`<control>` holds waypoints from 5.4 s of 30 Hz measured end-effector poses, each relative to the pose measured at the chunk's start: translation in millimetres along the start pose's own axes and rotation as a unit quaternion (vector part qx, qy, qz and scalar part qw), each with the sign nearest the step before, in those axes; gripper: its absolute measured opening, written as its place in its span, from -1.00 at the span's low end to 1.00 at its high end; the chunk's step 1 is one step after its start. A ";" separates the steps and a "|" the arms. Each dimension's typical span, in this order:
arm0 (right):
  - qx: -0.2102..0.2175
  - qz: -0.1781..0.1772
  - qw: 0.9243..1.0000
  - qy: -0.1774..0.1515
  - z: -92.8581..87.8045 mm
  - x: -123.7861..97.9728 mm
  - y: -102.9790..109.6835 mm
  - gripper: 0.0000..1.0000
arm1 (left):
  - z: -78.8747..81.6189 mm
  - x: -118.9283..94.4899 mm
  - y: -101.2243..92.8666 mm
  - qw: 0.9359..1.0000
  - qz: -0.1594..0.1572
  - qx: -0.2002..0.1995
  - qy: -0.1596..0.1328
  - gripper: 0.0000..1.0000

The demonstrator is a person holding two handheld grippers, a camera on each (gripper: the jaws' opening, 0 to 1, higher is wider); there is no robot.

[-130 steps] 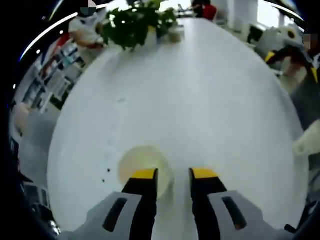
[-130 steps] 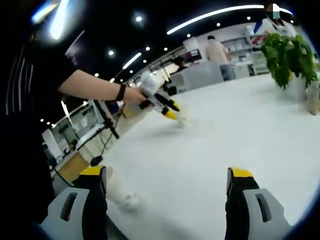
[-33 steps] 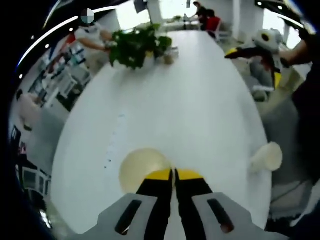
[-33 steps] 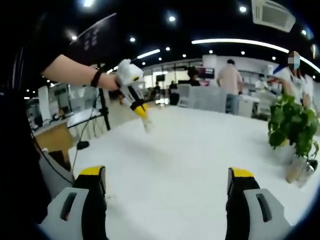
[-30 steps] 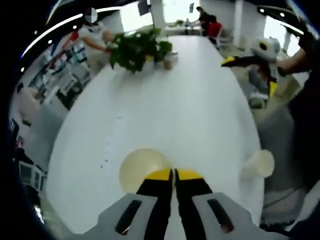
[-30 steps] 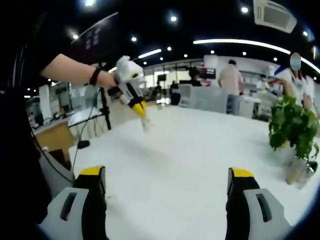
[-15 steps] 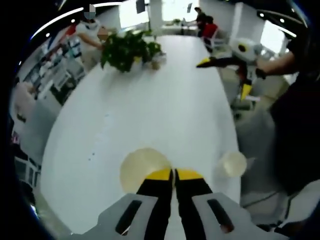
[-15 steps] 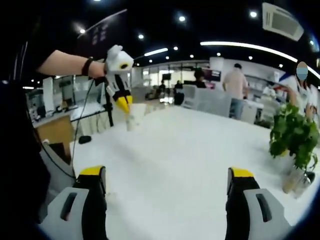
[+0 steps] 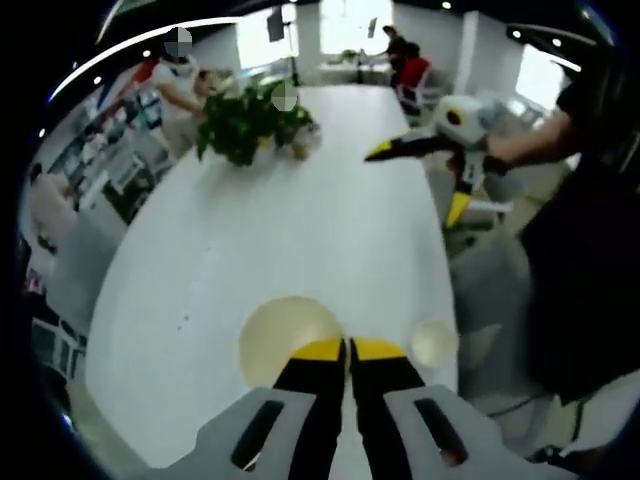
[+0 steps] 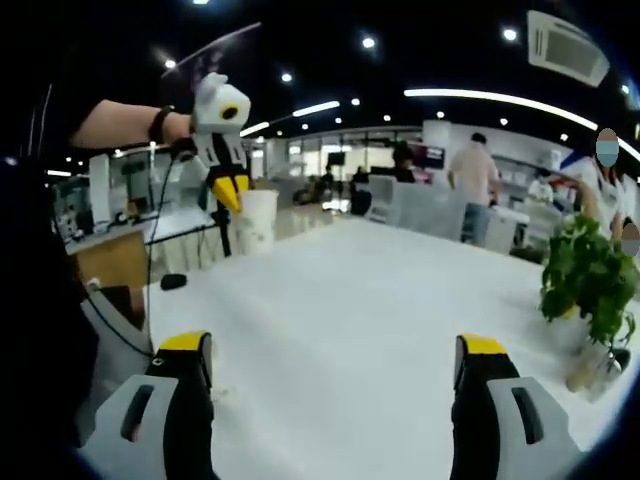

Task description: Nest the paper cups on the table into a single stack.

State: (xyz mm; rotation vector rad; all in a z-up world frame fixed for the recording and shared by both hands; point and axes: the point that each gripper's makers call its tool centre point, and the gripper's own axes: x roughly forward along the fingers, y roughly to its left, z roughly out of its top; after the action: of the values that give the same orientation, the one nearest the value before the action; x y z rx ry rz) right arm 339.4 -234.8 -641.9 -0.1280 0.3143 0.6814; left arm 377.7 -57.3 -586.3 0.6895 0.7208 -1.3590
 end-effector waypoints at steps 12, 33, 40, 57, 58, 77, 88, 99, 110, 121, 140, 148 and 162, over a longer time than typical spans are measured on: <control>0.000 0.003 1.000 -0.002 0.9 -3.9 8.9 0.99 | 29.1 -32.9 -33.5 0.997 0.015 0.069 -0.002 -1.00; 0.001 0.009 1.000 -0.008 6.8 -2.4 16.2 0.99 | 54.9 -48.9 -58.5 0.995 0.014 0.102 0.017 -1.00; 0.000 0.010 1.000 -0.003 5.5 -2.7 14.0 0.98 | 44.8 -36.0 -65.4 0.994 0.003 0.112 0.021 -1.00; 0.009 0.012 1.000 0.001 1.7 -1.8 13.5 0.98 | 35.2 3.5 -98.8 0.991 -0.029 0.131 0.000 -1.00; 0.009 0.011 1.000 0.002 0.9 -2.1 13.2 0.98 | 33.6 6.1 -99.7 0.991 -0.030 0.131 -0.002 -1.00; 0.025 0.007 1.000 0.007 -6.2 -6.1 16.5 0.96 | -13.0 56.6 -121.7 0.984 -0.032 0.177 0.016 -1.00; 0.028 0.005 1.000 0.011 -10.8 -10.0 15.7 0.96 | -38.0 73.1 -130.2 0.977 -0.032 0.208 0.046 -1.00; 0.030 0.006 0.999 0.014 -14.7 -11.8 19.5 0.96 | -48.0 83.2 -140.0 0.979 -0.043 0.196 0.049 -1.00; 0.033 0.007 0.999 0.019 -19.2 -14.6 20.6 0.96 | -58.0 107.5 -145.2 0.982 -0.051 0.170 0.058 -1.00; 0.034 0.008 0.999 0.024 -22.6 -13.7 18.3 0.95 | -76.0 125.9 -145.6 0.980 -0.068 0.167 0.080 -0.99; 0.035 0.018 0.999 0.030 -24.6 -8.7 20.6 0.94 | -85.0 140.8 -140.2 0.975 -0.074 0.199 0.071 -0.93; 0.033 0.019 0.999 0.030 -25.6 -10.0 23.6 0.94 | -79.0 132.8 -137.8 0.973 -0.063 0.210 0.072 -0.49; 0.036 0.018 0.999 0.030 -27.5 -11.1 24.9 0.94 | -76.5 125.3 -138.5 0.978 -0.061 0.188 0.063 -0.39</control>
State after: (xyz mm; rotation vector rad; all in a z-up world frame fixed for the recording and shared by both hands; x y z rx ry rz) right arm 308.8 -228.2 -664.6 -0.0733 0.3986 0.7009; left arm 244.5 -85.2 -735.2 1.0531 0.6174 -1.5949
